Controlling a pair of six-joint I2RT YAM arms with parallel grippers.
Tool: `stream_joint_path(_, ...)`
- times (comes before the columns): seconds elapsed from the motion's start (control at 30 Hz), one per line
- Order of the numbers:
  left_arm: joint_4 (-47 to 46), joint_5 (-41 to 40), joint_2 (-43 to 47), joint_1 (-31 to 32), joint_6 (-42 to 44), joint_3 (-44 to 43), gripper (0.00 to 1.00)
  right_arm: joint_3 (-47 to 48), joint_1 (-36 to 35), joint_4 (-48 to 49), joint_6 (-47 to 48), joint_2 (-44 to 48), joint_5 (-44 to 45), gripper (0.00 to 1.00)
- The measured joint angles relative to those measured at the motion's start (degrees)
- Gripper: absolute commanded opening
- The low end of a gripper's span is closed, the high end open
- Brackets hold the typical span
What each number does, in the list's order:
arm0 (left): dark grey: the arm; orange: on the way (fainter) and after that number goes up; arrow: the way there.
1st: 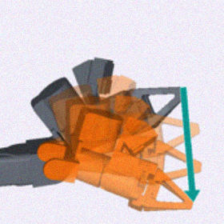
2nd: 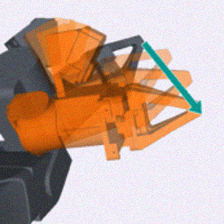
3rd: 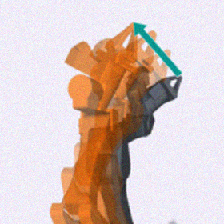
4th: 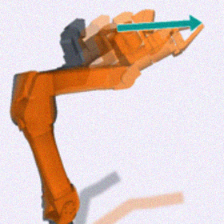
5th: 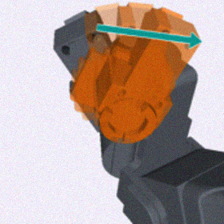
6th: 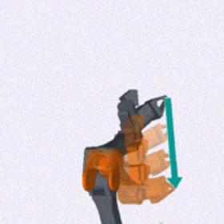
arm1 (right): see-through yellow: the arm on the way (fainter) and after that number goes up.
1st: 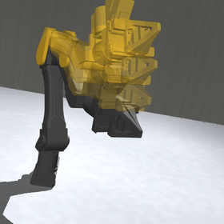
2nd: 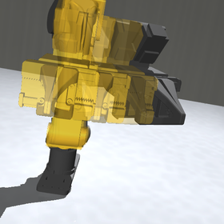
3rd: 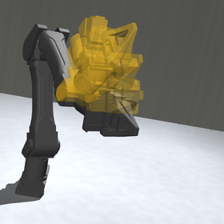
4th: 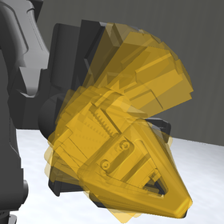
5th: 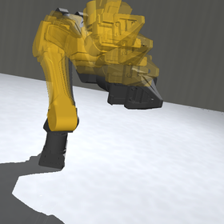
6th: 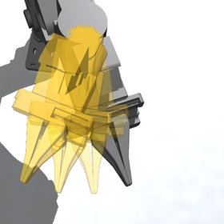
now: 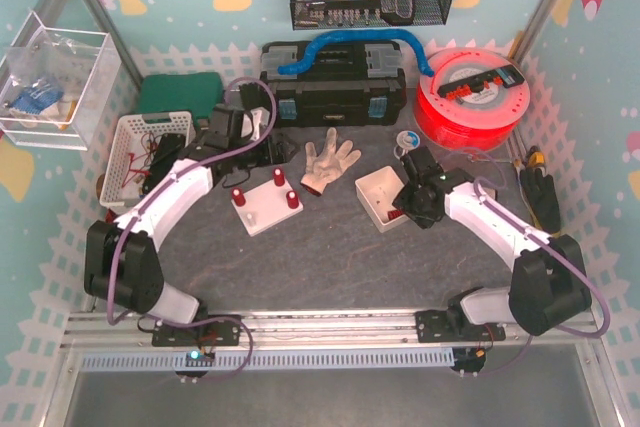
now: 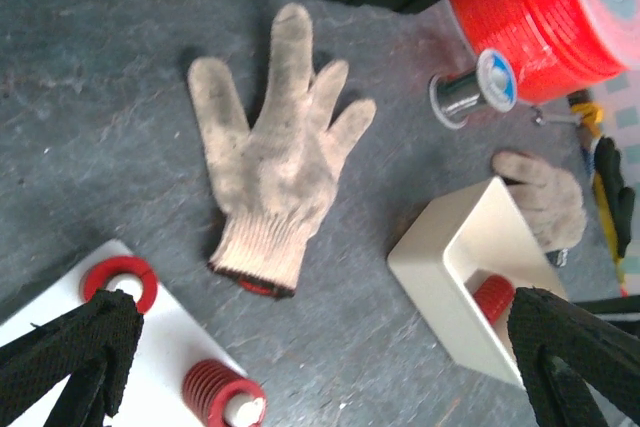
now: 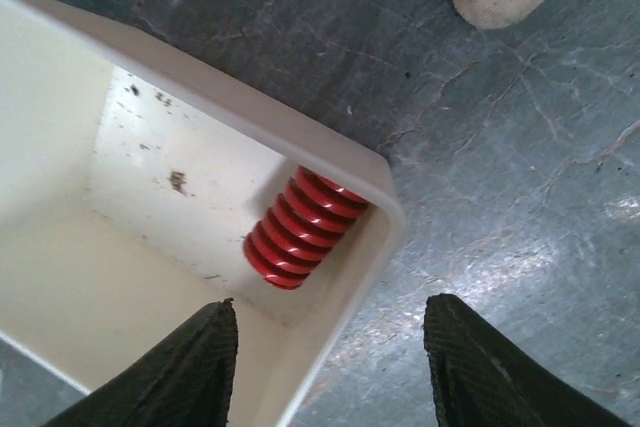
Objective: Install the large spring
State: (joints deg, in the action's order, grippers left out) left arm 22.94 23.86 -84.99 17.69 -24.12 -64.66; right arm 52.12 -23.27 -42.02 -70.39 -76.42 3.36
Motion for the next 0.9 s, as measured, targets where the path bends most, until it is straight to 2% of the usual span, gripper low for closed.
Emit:
stream_joint_path(0.17, -0.20, 1.25, -2.23, 0.02, -1.03, -3.56, 0.99, -2.19, 0.00, 0.87, 1.40, -0.11, 1.01, 0.39)
stream_joint_path(0.5, -0.02, 1.95, -3.02, 0.02, -1.22, -3.89, 0.99, -2.64, 0.00, 5.29, 7.30, -5.35, 4.81, 0.18)
stream_joint_path(0.6, -0.02, 2.38, -3.06, 0.02, -1.22, -4.09, 0.99, -2.64, 0.00, 5.77, 9.29, -6.82, 6.45, 0.14)
stream_joint_path(0.9, -0.02, 2.82, -3.48, 0.02, -1.20, -5.14, 0.99, 1.36, -0.02, 5.77, 16.02, -9.68, 11.04, 0.15)
